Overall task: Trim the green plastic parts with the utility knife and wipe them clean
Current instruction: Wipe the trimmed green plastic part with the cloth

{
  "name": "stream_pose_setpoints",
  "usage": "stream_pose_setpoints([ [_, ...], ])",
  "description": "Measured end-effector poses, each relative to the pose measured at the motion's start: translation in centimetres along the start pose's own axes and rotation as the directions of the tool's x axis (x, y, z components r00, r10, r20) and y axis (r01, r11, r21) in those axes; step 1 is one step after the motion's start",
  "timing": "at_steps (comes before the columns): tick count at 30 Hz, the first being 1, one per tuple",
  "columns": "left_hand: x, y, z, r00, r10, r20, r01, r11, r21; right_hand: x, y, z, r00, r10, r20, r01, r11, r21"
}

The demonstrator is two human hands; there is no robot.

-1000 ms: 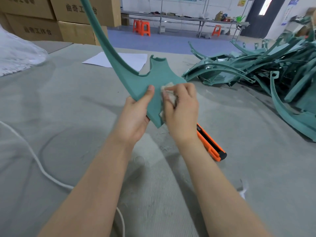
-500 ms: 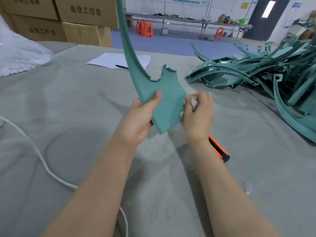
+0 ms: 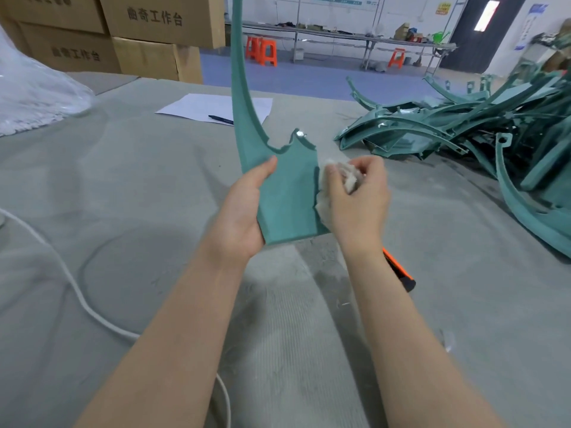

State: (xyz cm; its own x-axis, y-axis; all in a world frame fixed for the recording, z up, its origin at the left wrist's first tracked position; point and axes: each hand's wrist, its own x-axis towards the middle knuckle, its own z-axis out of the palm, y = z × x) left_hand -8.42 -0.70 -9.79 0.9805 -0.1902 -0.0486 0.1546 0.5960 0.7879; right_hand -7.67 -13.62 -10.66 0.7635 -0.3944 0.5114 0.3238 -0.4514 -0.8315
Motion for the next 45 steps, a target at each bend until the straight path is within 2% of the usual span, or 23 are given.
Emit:
stream_pose_setpoints([
  [3, 0.1, 0.3, -0.3, 0.999, 0.042, 0.001, -0.042, 0.997, -0.058, -0.5, 0.0, 0.1, 0.980, 0.016, 0.198, 0.010, 0.991, -0.131],
  [6, 0.3, 0.6, -0.6, 0.991, 0.123, -0.052, -0.127, 0.989, -0.081, -0.6, -0.2, -0.4, 0.922, 0.050, 0.384, 0.064, 0.959, -0.276],
  [9, 0.6, 0.5, -1.0, 0.986, 0.144, -0.078, -0.149, 0.987, -0.059, -0.2, -0.1, -0.6, 0.872, 0.051, 0.487, 0.128, 0.936, -0.327],
  [10, 0.6, 0.5, -1.0, 0.986, 0.143, -0.081, -0.147, 0.988, -0.045, 0.0, 0.0, -0.6, 0.885, 0.038, 0.463, 0.139, 0.930, -0.341],
  [12, 0.5, 0.3, -0.9, 0.988, 0.127, -0.088, -0.128, 0.992, -0.005, 0.5, 0.2, -1.0, 0.950, -0.003, 0.313, 0.118, 0.930, -0.349],
  [14, 0.5, 0.0, -0.6, 0.990, 0.111, -0.092, -0.107, 0.993, 0.050, 0.7, -0.1, -1.5, 0.987, -0.056, 0.150, 0.093, 0.963, -0.252],
  [15, 0.6, -0.1, -0.5, 0.991, 0.106, -0.085, -0.099, 0.992, 0.074, 0.5, -0.6, -1.5, 0.988, -0.089, 0.128, 0.109, 0.981, -0.161],
  [17, 0.6, -0.5, -0.1, 0.996, 0.075, -0.054, -0.071, 0.994, 0.080, -0.7, -1.9, -0.7, 0.956, -0.191, 0.223, 0.199, 0.980, -0.014],
  [20, 0.8, -0.5, 0.0, 0.998, 0.061, -0.021, -0.061, 0.998, -0.016, -2.7, -2.8, 1.2, 0.866, -0.313, 0.390, 0.328, 0.944, 0.031],
  [22, 0.9, -0.3, -0.3, 0.996, 0.091, -0.018, -0.092, 0.994, -0.056, -2.1, -2.3, 1.2, 0.894, -0.258, 0.367, 0.296, 0.954, -0.049],
  [24, 1.0, -0.3, -0.5, 0.989, 0.136, -0.052, -0.137, 0.990, -0.016, -1.0, -1.3, 0.5, 0.943, -0.132, 0.306, 0.197, 0.961, -0.193],
  [25, 1.1, -0.3, -0.6, 0.987, 0.147, -0.060, -0.147, 0.989, 0.003, -1.1, -1.2, 0.3, 0.949, -0.113, 0.293, 0.180, 0.961, -0.212],
  [29, 1.0, -0.4, -0.6, 0.994, 0.106, -0.037, -0.108, 0.991, -0.077, -3.8, -3.2, 1.9, 0.868, -0.334, 0.368, 0.368, 0.930, -0.024],
  [30, 1.0, -0.3, -0.7, 0.994, 0.098, -0.039, -0.101, 0.991, -0.093, -3.6, -3.3, 2.2, 0.868, -0.331, 0.370, 0.366, 0.930, -0.025],
  [34, 1.2, -0.6, -0.6, 0.994, 0.093, -0.059, -0.094, 0.996, -0.005, -1.2, -1.4, 1.5, 0.960, -0.124, 0.253, 0.171, 0.970, -0.174],
  [36, 1.2, -0.9, -0.6, 0.994, 0.087, -0.064, -0.088, 0.996, -0.009, -2.2, -1.7, 1.7, 0.941, -0.171, 0.293, 0.217, 0.967, -0.135],
  [39, 1.0, -0.7, -1.1, 0.995, 0.078, -0.059, -0.084, 0.991, -0.105, -4.3, -2.9, 2.8, 0.857, -0.300, 0.419, 0.327, 0.945, 0.008],
  [40, 1.1, -0.7, -1.2, 0.995, 0.076, -0.063, -0.082, 0.991, -0.107, -3.9, -2.8, 2.8, 0.862, -0.291, 0.415, 0.321, 0.947, -0.004],
  [43, 1.2, -0.9, -1.0, 0.997, 0.056, -0.060, -0.059, 0.997, -0.048, -1.8, -1.2, 1.7, 0.942, -0.147, 0.303, 0.204, 0.965, -0.164],
  [45, 1.2, -0.9, -0.8, 0.997, 0.040, -0.072, -0.041, 0.999, -0.019, -1.3, -0.5, 1.0, 0.951, -0.098, 0.293, 0.171, 0.957, -0.235],
])
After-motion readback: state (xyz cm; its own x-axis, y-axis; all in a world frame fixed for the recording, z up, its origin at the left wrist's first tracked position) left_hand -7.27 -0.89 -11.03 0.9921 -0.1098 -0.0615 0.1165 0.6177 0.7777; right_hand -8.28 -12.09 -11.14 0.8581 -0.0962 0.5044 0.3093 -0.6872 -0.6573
